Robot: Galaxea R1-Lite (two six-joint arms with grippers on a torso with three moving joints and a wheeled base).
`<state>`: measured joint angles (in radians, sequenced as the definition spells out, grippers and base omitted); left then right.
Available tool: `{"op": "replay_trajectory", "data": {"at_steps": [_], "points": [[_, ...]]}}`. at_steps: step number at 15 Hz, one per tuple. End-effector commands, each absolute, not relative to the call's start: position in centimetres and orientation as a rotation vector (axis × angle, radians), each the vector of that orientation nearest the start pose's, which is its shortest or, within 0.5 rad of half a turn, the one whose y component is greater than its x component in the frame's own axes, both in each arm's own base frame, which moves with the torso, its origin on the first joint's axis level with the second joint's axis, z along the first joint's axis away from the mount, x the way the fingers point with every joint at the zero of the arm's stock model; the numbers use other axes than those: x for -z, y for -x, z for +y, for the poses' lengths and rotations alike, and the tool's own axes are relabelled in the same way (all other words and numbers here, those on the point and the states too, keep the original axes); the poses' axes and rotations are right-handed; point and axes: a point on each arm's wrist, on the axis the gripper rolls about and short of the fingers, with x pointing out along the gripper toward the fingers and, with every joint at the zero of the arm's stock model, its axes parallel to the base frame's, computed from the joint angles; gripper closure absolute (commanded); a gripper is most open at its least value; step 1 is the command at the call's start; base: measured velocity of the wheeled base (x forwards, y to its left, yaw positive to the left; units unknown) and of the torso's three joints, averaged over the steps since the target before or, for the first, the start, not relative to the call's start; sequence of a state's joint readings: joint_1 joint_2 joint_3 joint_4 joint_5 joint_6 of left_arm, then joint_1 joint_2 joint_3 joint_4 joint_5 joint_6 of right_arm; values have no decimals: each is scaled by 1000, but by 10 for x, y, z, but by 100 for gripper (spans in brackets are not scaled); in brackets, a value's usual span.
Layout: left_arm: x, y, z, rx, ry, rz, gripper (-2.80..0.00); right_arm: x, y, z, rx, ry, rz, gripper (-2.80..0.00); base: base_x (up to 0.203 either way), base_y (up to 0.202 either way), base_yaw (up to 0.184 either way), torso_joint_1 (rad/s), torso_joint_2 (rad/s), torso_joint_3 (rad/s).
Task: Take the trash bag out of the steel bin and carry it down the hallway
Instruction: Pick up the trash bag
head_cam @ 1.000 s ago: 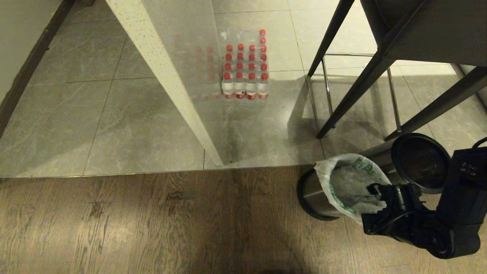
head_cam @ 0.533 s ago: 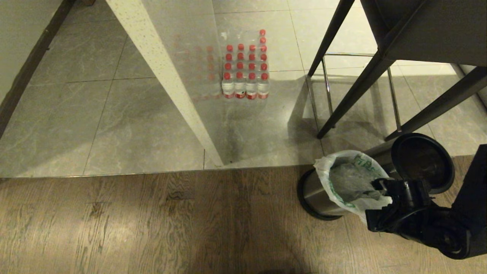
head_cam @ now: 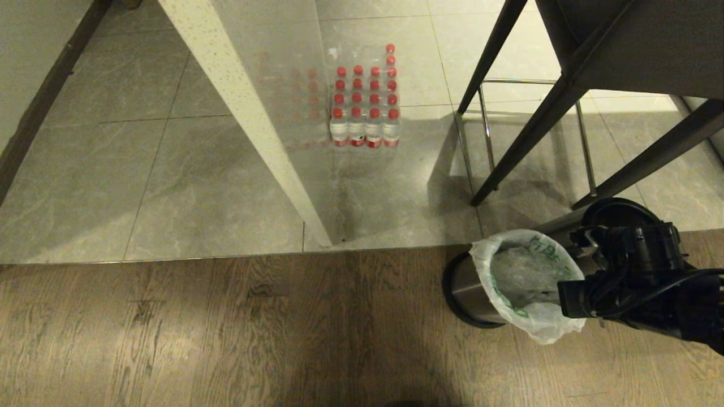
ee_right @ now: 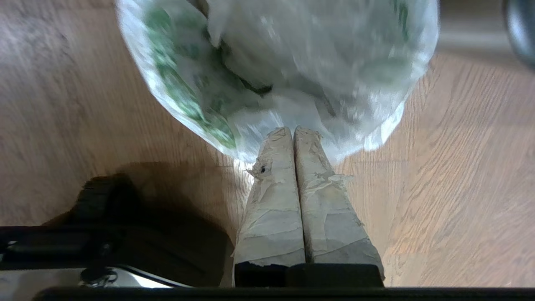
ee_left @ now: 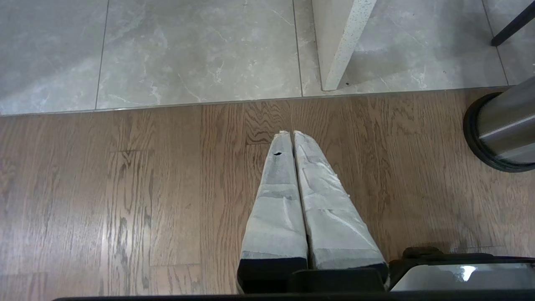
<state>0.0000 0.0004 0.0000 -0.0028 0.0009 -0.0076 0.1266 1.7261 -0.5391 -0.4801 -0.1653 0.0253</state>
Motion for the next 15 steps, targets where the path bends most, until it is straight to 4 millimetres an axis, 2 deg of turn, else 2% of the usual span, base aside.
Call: {"op": "replay_trajectory", "data": {"at_steps": [1,3,4,5,6,9,13,15], "points": [[-76,23,0,-2,8,-2,0,-113,-260,32,35,74,638,0,0,0,0,0,0,0],[-76,23,0,-2,8,-2,0,-117,-248,33,16,82,656,0,0,0,0,0,0,0],[-76,23,0,-2,8,-2,0,-111,-243,32,25,90,694,0,0,0,0,0,0,0],[-75,23,0,-2,8,0,0,-95,-240,30,50,105,766,0,0,0,0,0,0,0],[-76,23,0,-2,8,-1,0,-76,-234,27,75,121,858,-280,0,0,0,0,0,0],[-76,23,0,-2,8,-2,0,-50,-230,16,120,133,982,-280,0,0,0,0,0,0],[-76,23,0,-2,8,-1,0,-28,-231,6,124,171,1076,-280,0,0,0,0,0,0],[-76,23,0,-2,8,-2,0,-10,-240,6,117,187,1083,-280,0,0,0,0,0,0]]}}
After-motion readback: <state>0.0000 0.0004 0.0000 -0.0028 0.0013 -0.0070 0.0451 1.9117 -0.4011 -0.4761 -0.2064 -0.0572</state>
